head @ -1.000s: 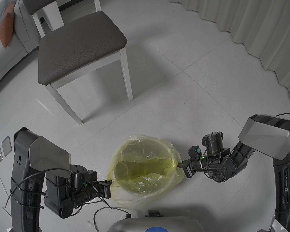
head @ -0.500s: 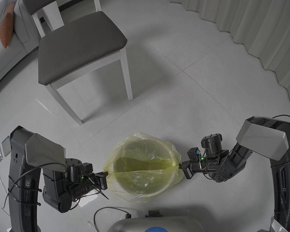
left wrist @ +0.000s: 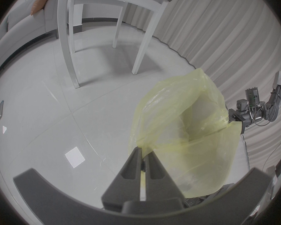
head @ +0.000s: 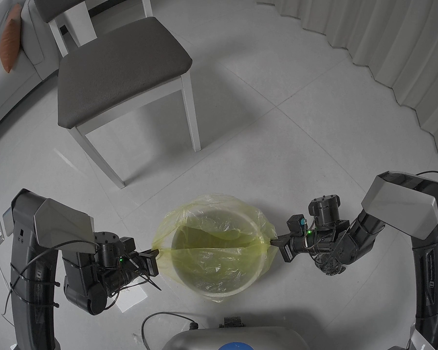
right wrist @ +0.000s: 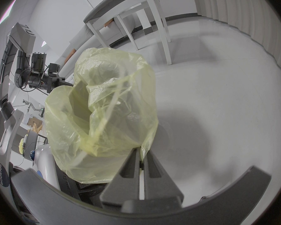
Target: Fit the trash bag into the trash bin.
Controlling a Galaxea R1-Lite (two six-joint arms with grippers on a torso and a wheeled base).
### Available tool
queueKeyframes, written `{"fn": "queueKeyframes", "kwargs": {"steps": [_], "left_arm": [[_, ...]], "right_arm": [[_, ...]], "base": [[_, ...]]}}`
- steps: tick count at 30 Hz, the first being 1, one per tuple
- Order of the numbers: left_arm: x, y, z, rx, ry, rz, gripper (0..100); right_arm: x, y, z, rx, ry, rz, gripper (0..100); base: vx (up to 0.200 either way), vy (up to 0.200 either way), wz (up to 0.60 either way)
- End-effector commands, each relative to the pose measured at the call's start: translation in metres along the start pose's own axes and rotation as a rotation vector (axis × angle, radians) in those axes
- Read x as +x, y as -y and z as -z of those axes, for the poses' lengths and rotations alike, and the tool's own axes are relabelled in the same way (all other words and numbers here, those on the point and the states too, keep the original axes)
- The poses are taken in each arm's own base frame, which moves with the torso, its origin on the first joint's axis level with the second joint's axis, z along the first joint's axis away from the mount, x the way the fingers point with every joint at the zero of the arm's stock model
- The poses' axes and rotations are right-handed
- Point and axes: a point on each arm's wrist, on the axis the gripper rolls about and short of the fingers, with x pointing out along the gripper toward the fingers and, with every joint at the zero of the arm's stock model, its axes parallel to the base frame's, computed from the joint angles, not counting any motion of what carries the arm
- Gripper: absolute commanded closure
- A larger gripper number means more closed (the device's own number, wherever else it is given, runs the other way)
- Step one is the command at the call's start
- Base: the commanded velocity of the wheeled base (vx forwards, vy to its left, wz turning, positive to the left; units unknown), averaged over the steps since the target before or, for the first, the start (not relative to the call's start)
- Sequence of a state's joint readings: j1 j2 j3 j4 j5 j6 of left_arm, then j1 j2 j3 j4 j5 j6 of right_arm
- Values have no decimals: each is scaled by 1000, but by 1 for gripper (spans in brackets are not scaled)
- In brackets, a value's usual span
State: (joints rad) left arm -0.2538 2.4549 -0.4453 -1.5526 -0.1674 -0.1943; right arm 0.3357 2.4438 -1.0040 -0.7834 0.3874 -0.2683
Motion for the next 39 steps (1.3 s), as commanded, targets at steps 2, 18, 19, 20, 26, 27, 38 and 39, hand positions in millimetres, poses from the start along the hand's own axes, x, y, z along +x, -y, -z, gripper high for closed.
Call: {"fn": "queueKeyframes", "kwargs": {"steps": [2,18,19,20,26,27,38,39], "left_arm": [[3,-1,0,-1,14,-1,100],[-6,3,-1,-1,4,2,100],[-6,4,-1,-1,3,3,100],[-6,4,-1,0,4,5,100],[-12,9,0,4,-8,15,100],[-13,10,-1,3,-8,17,100],[-20,11,-1,-11,-17,13,100],[-21,11,0,-10,-21,12,100]], "right_arm": [[0,1,0,1,-3,1,100],[-29,4,-10,-43,36,37,0],[-33,6,-10,-58,38,46,0],[-37,7,-12,-72,43,52,0],[-59,0,-36,-121,104,64,0],[-62,-3,-40,-128,115,62,0],[-49,-59,-87,-250,242,-71,0],[-43,-59,-89,-254,248,-73,0]], "base": [[0,0,0],[0,0,0],[0,0,0],[0,0,0],[0,0,0],[0,0,0],[0,0,0],[0,0,0]]}}
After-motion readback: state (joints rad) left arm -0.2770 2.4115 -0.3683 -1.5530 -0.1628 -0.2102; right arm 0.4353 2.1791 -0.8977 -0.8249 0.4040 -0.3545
